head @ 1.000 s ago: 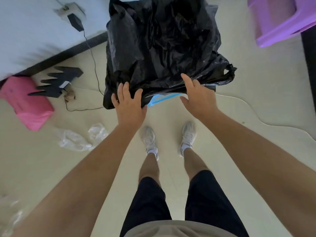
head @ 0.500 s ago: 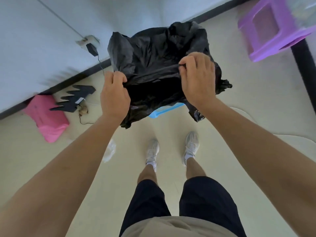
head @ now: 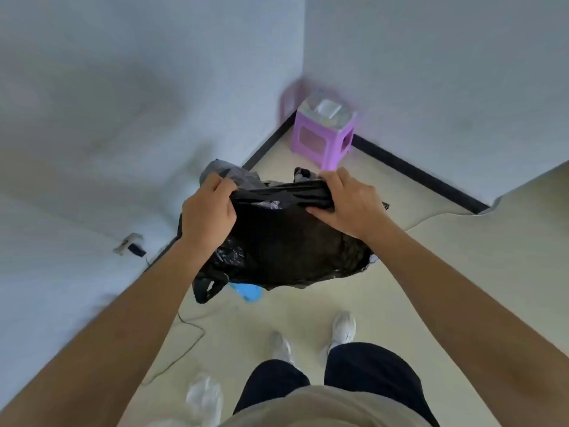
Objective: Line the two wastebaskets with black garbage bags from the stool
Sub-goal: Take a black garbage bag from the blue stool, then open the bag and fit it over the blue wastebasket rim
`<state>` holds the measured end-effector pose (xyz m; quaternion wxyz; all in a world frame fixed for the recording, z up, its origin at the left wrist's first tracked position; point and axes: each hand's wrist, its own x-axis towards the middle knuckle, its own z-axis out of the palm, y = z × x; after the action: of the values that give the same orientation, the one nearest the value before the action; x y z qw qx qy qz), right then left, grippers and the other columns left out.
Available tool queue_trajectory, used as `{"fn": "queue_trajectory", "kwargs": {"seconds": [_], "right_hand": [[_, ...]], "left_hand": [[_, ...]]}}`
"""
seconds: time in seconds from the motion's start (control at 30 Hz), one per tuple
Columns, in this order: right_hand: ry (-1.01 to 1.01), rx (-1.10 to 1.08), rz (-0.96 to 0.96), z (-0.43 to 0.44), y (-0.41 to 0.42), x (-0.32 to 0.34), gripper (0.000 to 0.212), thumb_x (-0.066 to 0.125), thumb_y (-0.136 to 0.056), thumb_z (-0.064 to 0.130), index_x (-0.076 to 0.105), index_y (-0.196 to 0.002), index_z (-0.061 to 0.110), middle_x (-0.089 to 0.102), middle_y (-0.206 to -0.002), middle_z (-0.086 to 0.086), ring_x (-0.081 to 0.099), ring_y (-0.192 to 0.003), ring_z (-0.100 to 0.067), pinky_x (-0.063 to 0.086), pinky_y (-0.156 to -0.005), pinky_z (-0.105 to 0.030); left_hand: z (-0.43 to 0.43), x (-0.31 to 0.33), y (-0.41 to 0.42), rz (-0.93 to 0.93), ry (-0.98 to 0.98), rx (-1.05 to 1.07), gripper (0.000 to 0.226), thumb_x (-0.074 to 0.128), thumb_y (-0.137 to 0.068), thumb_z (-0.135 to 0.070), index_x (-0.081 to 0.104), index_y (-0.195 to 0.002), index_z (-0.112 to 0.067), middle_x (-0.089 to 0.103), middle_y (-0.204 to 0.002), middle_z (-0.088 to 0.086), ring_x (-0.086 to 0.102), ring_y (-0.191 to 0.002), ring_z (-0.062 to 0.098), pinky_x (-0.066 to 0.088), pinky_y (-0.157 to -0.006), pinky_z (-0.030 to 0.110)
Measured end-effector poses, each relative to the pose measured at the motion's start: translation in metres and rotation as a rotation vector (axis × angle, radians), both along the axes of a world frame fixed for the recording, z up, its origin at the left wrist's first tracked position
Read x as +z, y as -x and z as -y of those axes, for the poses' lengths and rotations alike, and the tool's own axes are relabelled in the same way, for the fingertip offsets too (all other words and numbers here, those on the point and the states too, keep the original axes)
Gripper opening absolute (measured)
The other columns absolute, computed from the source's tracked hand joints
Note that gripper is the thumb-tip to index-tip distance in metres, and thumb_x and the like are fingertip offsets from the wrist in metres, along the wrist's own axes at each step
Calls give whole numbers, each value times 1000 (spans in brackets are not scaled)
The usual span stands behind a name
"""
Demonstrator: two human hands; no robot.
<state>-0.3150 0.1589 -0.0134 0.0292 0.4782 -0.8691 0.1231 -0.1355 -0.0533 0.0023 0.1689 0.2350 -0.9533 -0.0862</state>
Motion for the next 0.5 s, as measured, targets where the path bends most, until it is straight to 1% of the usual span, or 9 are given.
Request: {"fn": "queue_trajectory", "kwargs": {"seconds": [0.07,0.1,0.13,0.17,0.23,0.3,0.4,0.5], "right_hand": [[-66,-131,-19,-56,8,16,56,73,-81,30,50,-130,16,54,-109,-10,62,-83,-32,52,-54,-39],[-66,-215,-11,-86,10,24,56,75,-77,20,53,-128,15,54,-110,-11,61,-86,-33,51,-56,-39],[-50,-301,-6,-117,12,31,53,76,-75,15,56,-125,14,54,-111,-12,61,-89,-33,51,-60,-39],[-29,-389,-6,-150,12,37,49,76,-75,15,59,-121,14,55,-111,-12,60,-92,-34,51,-65,-40],[-2,-564,4,-223,11,51,40,74,-80,26,61,-117,16,56,-112,-11,59,-96,-32,50,-74,-41],[-23,-722,64,-302,5,63,39,67,-85,44,59,-114,19,59,-109,-6,60,-96,-28,49,-72,-38],[-115,-965,150,-432,-16,71,51,52,-86,66,56,-110,22,64,-98,-1,64,-86,-26,50,-66,-34],[-137,-1176,206,-574,-55,75,60,44,-84,76,57,-101,20,65,-88,-2,64,-80,-27,48,-64,-33]], "left_hand": [[-34,23,24,-15,15,-94,20,53,-77,5,65,-90,-5,61,-93,13,52,-50,32,33,-48,27],[-53,33,37,-11,29,-146,19,53,-78,4,65,-90,-6,61,-92,13,53,-50,33,33,-48,27],[-74,42,49,-5,43,-198,18,53,-79,2,64,-90,-6,61,-91,12,53,-50,33,34,-49,27],[-97,50,61,-3,56,-254,16,54,-81,1,64,-91,-6,60,-91,12,54,-51,33,34,-49,28],[-151,65,84,-7,77,-376,14,51,-84,-2,62,-91,-6,60,-91,11,54,-52,32,35,-49,28],[-216,76,105,-32,100,-511,17,45,-85,-10,62,-89,-7,61,-87,9,51,-51,28,33,-46,26],[-330,85,136,-60,121,-686,20,43,-82,-25,58,-83,-12,57,-80,1,48,-53,21,34,-44,24],[-465,88,155,-82,184,-877,18,55,-77,-33,52,-85,-18,52,-81,-5,43,-58,11,23,-46,17]]}}
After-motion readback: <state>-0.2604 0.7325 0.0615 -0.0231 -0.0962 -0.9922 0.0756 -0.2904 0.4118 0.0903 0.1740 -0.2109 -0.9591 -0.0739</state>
